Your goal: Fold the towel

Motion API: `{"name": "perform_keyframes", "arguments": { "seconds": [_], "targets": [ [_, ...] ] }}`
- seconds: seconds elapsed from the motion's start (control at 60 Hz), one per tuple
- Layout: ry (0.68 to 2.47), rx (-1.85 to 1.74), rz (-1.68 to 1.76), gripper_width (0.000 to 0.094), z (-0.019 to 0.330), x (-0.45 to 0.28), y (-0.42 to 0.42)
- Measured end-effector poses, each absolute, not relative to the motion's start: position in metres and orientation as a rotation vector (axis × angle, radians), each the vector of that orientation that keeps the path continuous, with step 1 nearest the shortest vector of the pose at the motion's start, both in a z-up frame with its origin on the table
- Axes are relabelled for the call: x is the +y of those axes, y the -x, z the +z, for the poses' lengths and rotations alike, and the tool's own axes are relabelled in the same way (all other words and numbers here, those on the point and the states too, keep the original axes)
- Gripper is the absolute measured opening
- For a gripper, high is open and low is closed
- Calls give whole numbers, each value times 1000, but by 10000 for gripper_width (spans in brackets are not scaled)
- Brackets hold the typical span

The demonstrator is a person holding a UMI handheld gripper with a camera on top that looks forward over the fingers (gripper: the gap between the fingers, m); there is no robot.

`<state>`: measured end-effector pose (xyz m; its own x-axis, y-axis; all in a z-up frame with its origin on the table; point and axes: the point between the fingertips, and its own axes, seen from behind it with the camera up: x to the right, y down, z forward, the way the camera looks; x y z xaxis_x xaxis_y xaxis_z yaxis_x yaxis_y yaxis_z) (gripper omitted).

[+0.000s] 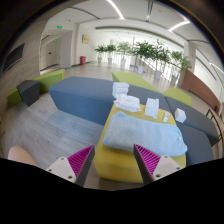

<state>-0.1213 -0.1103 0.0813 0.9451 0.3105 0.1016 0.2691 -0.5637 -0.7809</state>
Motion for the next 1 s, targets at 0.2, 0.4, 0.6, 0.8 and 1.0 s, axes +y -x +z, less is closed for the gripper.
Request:
{"name": "perform_keyframes", "arguments": {
  "seconds": [0.2,0.4,0.6,0.8,1.0],
  "targets": [
    [2186,-439,20,795,41,-10,156],
    [2263,-458,-24,408,-18,27,145],
    [2226,-352,-21,39,-12,39,127],
    [2116,-293,12,18,55,45,98],
    [2081,-100,-40,20,108,55,-16]
  ]
}}
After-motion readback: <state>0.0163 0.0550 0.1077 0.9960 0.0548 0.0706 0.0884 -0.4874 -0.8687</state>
